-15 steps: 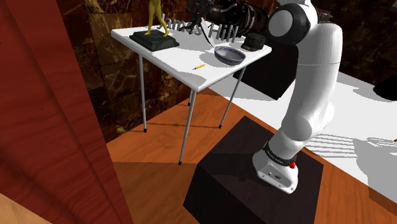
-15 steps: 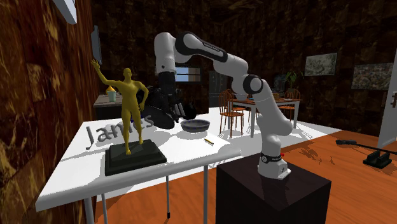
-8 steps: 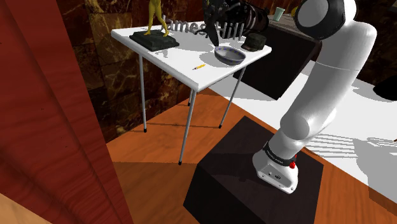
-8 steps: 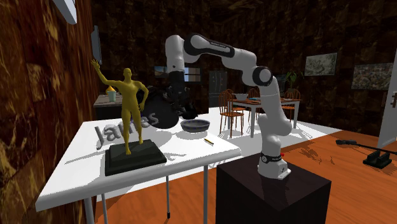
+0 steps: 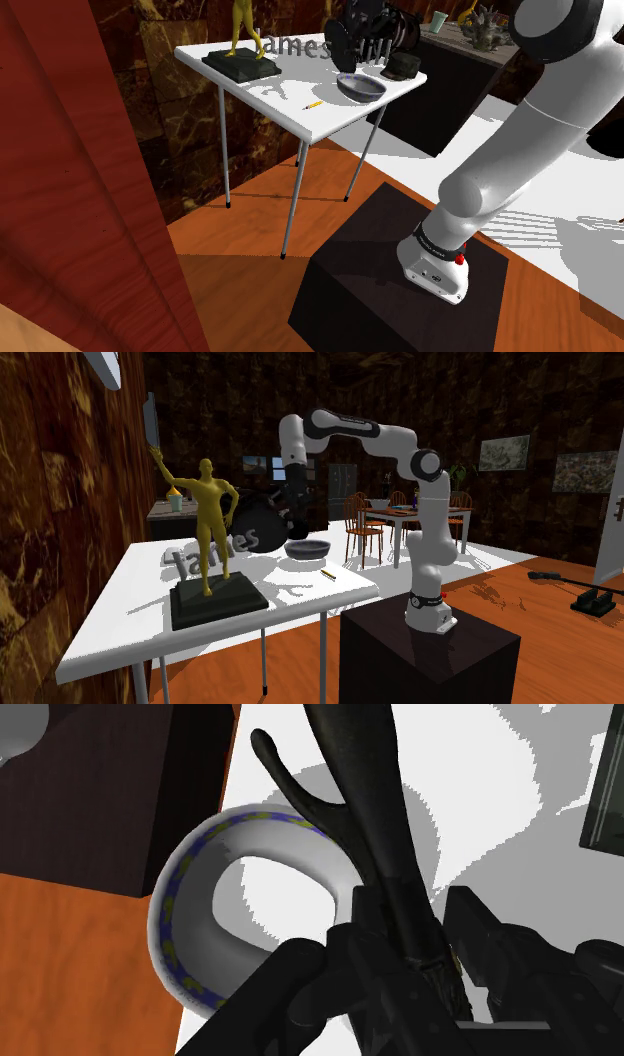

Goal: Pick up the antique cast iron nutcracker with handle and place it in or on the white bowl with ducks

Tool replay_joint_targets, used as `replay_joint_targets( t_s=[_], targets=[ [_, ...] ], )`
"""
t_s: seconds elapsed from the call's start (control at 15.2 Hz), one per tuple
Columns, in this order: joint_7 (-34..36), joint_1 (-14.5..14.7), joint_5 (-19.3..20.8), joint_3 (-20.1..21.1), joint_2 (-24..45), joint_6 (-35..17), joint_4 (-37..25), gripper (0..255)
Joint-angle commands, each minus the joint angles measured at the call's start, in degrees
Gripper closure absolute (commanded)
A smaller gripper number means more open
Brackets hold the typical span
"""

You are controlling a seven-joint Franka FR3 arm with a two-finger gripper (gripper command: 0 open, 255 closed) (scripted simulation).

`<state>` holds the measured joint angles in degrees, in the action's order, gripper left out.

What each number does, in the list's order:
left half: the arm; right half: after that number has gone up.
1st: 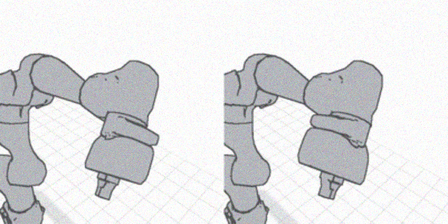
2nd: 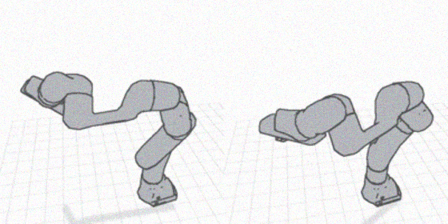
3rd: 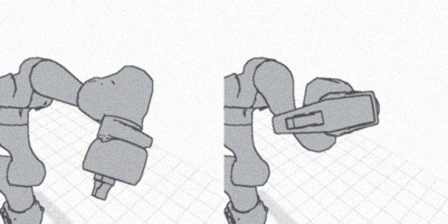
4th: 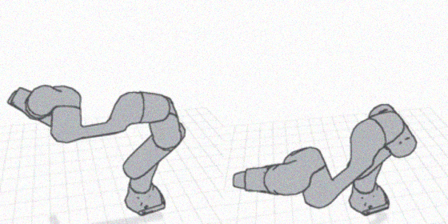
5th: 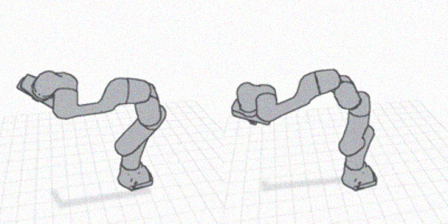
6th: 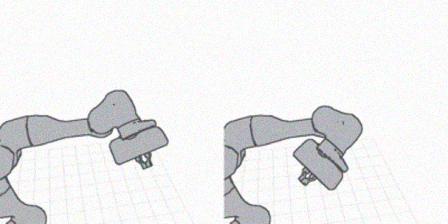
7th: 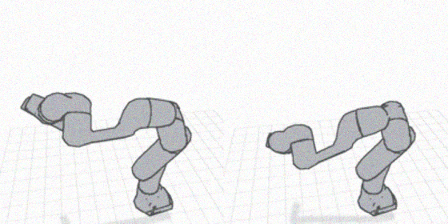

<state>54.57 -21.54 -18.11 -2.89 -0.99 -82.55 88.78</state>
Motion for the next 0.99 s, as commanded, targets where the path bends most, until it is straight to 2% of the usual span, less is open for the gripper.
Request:
replay_joint_targets(
  t_s=[0.0,0.92],
  targets=[
    [-3.30,-1.95,7.82,-1.88,-2.68,-0.09,3.40,255],
    [-4.97,-4.24,7.78,0.63,-4.52,-10.42,15.72,255]
  ],
)
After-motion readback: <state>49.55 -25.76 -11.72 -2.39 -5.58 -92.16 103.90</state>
